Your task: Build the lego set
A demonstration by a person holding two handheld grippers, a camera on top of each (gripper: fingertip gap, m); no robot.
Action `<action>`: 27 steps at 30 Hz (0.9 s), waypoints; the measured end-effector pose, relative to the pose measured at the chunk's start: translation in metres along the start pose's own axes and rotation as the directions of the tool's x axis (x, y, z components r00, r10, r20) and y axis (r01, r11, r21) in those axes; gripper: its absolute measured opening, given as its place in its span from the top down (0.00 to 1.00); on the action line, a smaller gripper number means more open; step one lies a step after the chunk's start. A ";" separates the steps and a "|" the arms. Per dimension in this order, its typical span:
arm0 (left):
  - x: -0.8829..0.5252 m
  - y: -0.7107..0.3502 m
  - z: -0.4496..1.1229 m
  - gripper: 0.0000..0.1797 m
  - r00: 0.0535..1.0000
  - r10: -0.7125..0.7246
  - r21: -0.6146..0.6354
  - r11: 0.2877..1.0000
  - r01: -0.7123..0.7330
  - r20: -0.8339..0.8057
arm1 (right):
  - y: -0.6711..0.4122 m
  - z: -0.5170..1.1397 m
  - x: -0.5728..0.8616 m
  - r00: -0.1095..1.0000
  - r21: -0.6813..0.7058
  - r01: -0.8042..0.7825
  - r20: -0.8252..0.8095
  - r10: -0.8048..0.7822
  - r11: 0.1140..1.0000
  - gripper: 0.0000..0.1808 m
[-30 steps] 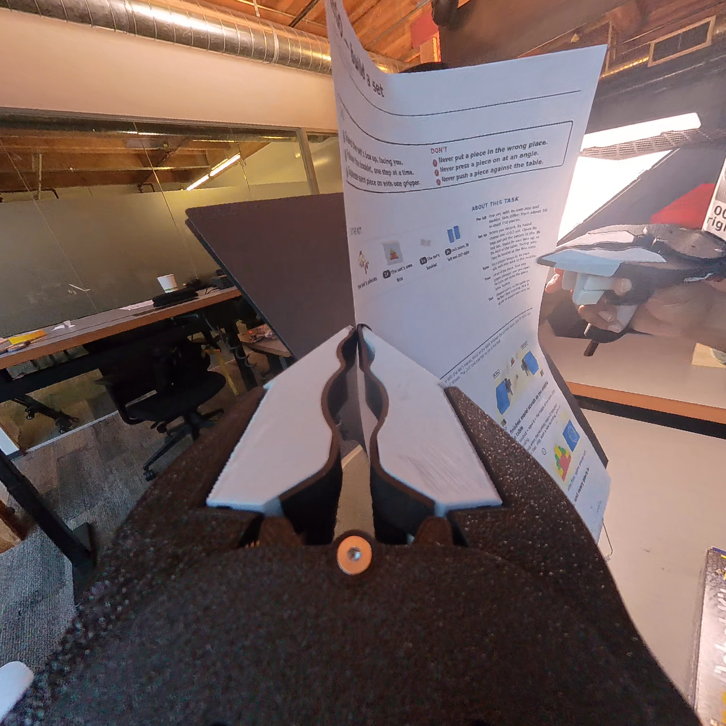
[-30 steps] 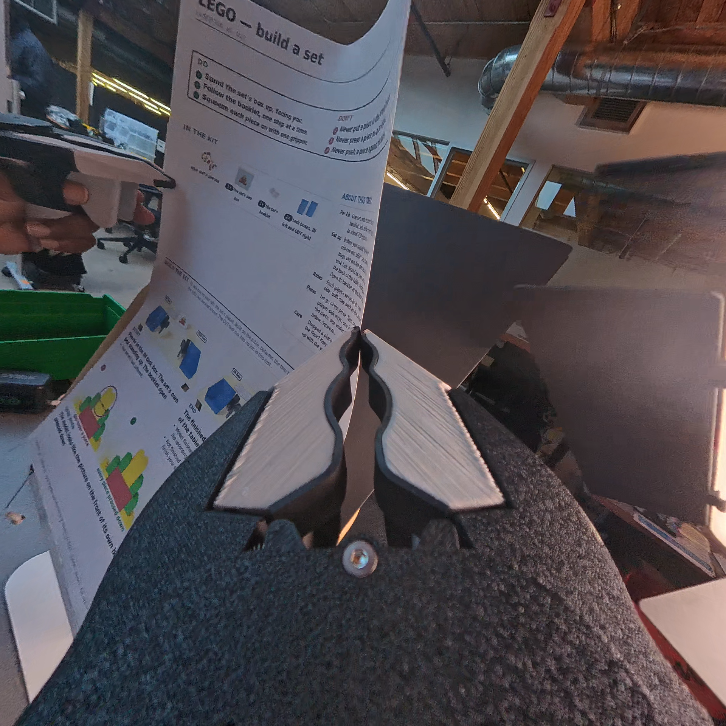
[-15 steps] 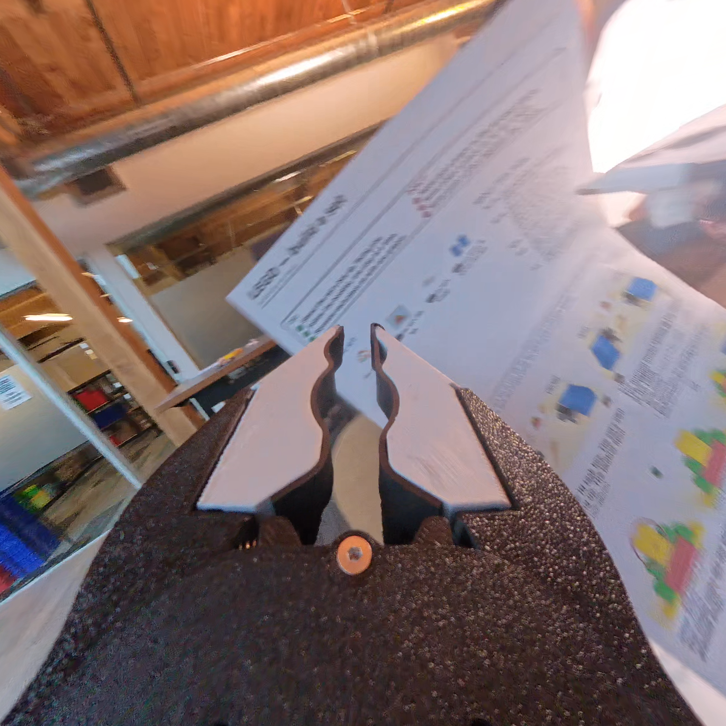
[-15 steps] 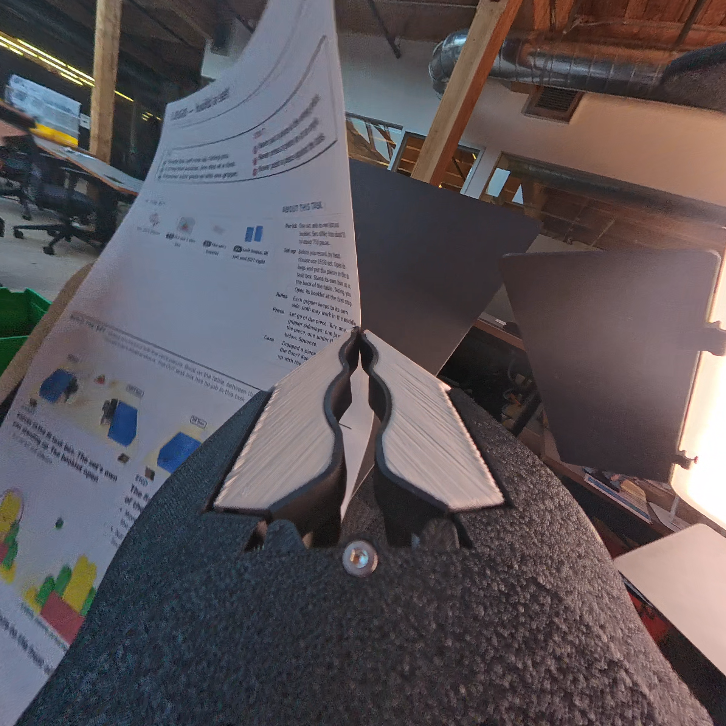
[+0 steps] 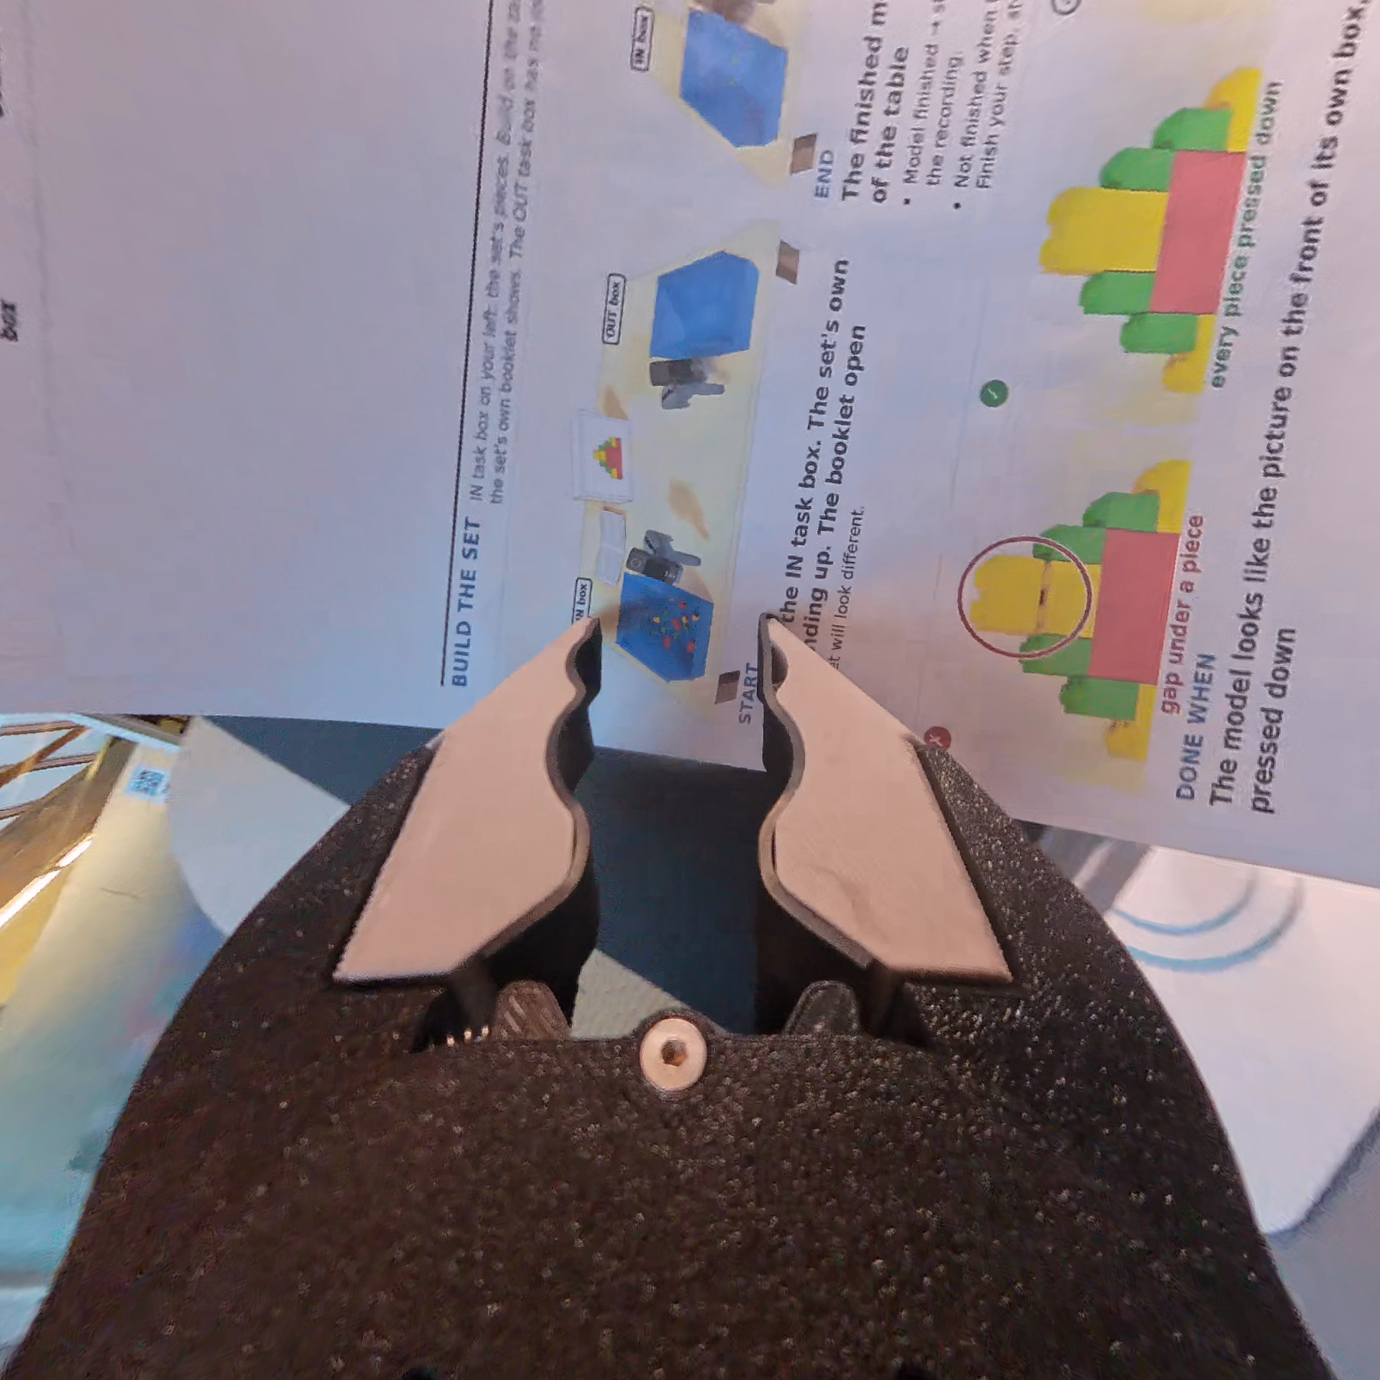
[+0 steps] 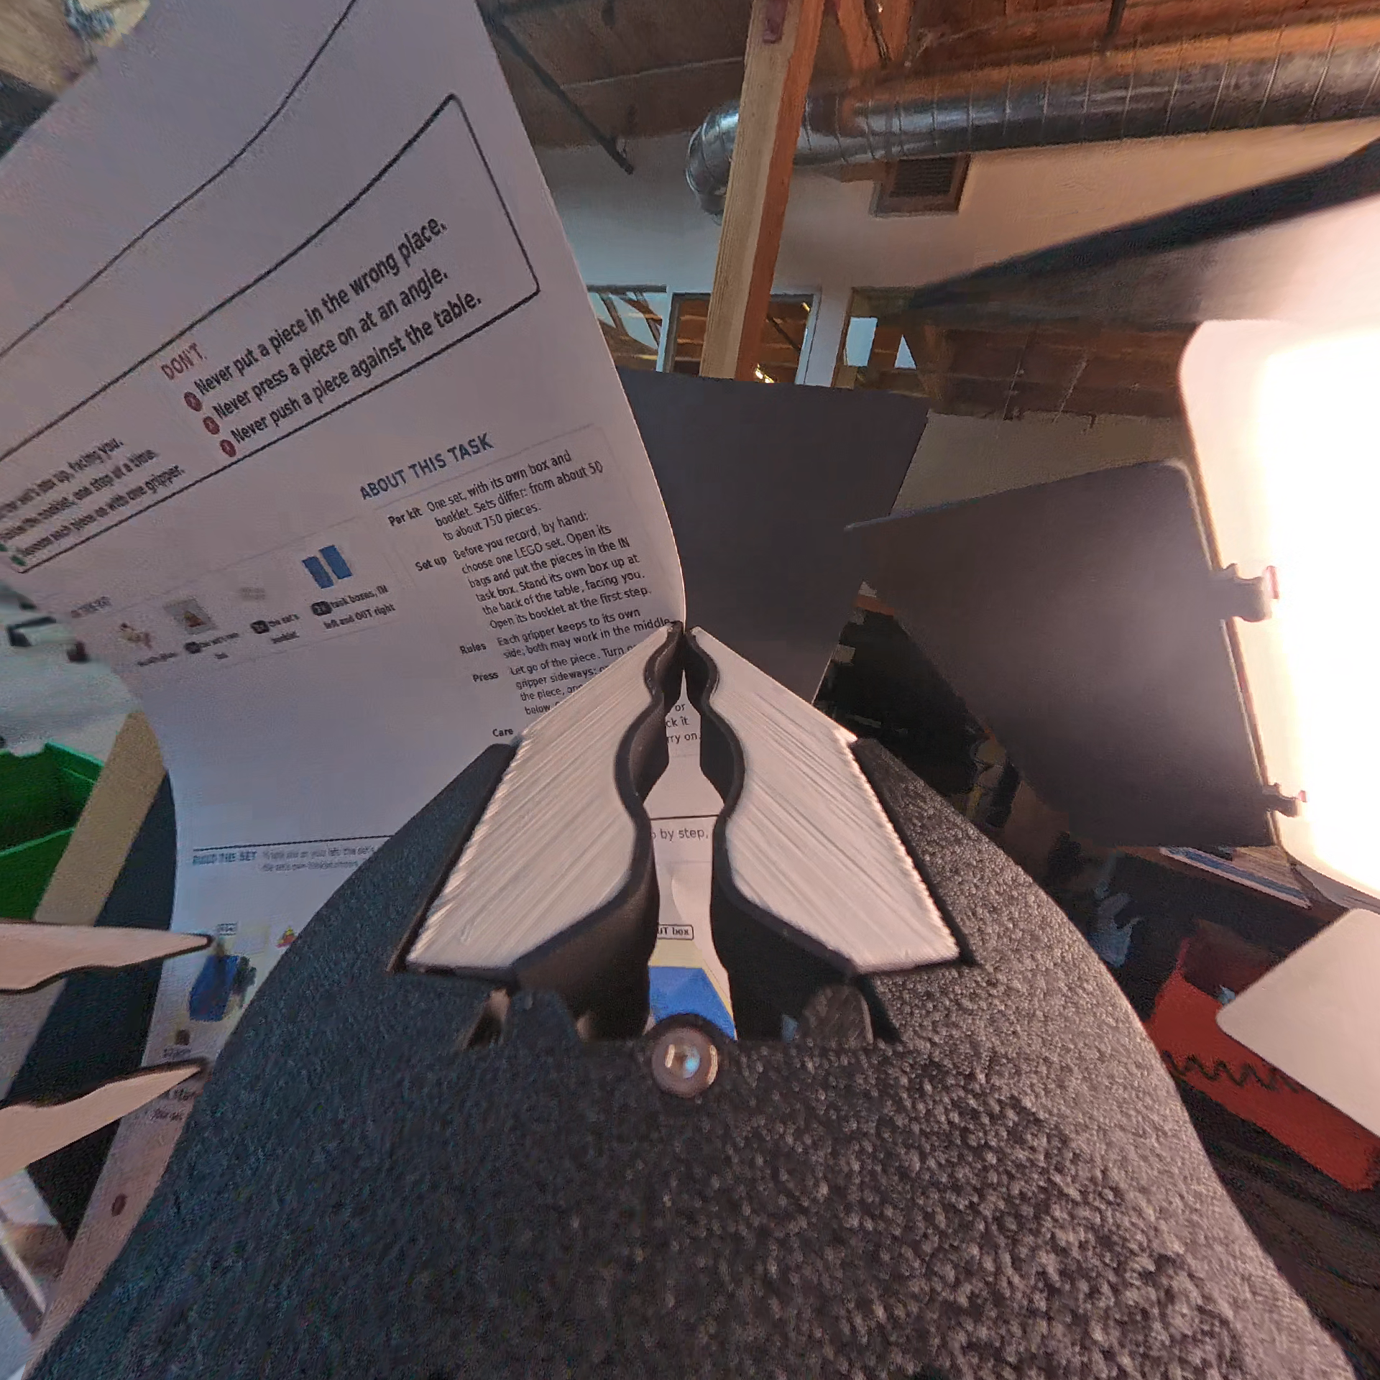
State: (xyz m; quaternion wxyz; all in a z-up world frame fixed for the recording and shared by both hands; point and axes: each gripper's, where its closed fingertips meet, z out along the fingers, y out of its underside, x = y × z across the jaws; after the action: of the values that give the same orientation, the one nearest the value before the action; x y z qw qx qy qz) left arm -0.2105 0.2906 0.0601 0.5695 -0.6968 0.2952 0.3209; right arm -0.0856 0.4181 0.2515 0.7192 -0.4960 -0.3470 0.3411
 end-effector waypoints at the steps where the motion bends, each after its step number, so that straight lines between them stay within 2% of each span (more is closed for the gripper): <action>1: -0.014 0.001 0.002 0.75 1.000 0.015 -0.009 1.000 -0.015 0.026 | -0.006 0.000 0.001 1.000 0.022 -0.018 -0.001 0.018 1.000 1.00; 2: -0.027 -0.001 0.004 0.72 0.998 0.030 -0.009 1.000 -0.029 0.048 | -0.012 0.001 0.002 0.999 0.044 -0.034 -0.003 0.034 0.998 1.00; 6: -0.076 -0.008 0.006 0.73 0.976 0.137 -0.018 0.991 -0.136 0.168 | -0.036 0.006 0.003 0.996 0.144 -0.088 0.002 0.089 0.986 1.00; 9: -0.099 -0.008 0.004 0.75 0.952 0.206 -0.038 0.979 -0.202 0.229 | -0.032 0.005 0.001 0.994 0.150 -0.105 0.012 0.105 0.983 1.00; 15: -0.083 0.014 -0.009 0.83 0.933 0.264 -0.019 0.963 -0.267 0.245 | 0.017 -0.027 -0.010 0.993 0.116 -0.111 0.046 0.107 0.987 1.00; 20: -0.073 0.024 -0.015 0.84 0.924 0.273 -0.012 0.960 -0.280 0.266 | 0.032 -0.037 -0.017 0.989 0.093 -0.133 0.085 0.125 0.987 1.00; 25: -0.073 0.029 -0.016 0.85 0.940 0.243 -0.009 0.969 -0.248 0.240 | 0.038 -0.036 -0.014 0.987 0.002 -0.147 0.071 0.147 0.989 0.89; 27: -0.072 0.029 -0.015 0.86 0.947 0.238 -0.009 0.970 -0.242 0.217 | 0.042 -0.038 -0.003 0.986 -0.040 -0.167 0.015 0.167 0.985 0.91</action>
State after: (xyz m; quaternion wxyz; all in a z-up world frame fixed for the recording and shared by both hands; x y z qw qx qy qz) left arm -0.2761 0.2738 0.1007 0.5612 -0.6114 0.3169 0.4593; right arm -0.0620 0.4091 0.2008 0.6751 -0.5340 -0.3173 0.3979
